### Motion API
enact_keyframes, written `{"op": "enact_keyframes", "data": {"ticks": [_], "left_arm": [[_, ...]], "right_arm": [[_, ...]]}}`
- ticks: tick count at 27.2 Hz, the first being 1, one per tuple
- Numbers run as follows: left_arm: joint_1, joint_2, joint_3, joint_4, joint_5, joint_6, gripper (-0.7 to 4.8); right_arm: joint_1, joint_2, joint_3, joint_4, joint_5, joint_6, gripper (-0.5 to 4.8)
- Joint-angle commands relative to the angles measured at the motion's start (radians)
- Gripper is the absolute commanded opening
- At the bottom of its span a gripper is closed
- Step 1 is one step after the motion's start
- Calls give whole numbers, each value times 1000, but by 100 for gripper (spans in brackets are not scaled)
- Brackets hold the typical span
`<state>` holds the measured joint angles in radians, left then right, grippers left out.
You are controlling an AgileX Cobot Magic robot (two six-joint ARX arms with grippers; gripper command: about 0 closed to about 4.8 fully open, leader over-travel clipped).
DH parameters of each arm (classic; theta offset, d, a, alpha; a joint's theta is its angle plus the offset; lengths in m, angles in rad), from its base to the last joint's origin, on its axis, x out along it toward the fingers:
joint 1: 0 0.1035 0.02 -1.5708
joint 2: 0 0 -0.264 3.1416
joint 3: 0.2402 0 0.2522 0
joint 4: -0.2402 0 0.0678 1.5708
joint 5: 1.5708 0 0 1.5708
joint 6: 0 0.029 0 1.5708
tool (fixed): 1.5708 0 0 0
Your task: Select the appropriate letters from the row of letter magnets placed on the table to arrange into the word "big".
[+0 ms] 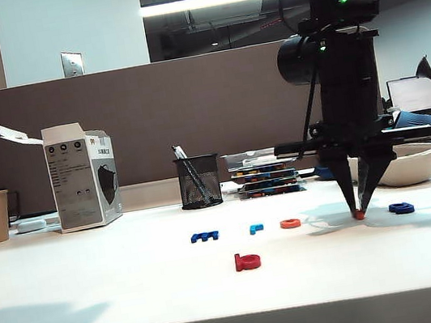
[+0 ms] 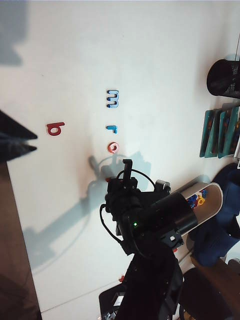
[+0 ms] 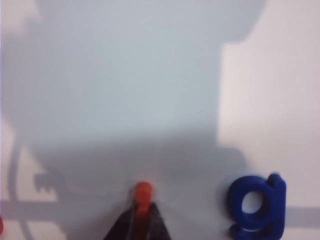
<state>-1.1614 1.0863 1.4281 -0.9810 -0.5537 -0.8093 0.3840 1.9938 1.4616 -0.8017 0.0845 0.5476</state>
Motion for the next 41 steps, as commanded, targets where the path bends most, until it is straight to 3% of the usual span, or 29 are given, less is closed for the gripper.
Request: {"op": "enact_keyframes", "data": {"ticks": [1, 9, 19, 36, 41], "left_arm": [[-1, -2, 2, 10, -8, -3, -5], [-1, -2, 2, 10, -8, -3, -5], [-1, -2, 2, 10, -8, -3, -5], [-1, -2, 2, 10, -8, -3, -5], [-1, -2, 2, 10, -8, -3, -5]], "right_arm": [[1, 4, 0, -4, 4, -3, 21], [2, 3, 0, -39, 19, -2, 22], [10, -19, 0, -146, -45, -3, 22], [255, -54, -2, -165, -53, 95, 22], [310, -54, -3, -165, 5, 135, 22]]}}
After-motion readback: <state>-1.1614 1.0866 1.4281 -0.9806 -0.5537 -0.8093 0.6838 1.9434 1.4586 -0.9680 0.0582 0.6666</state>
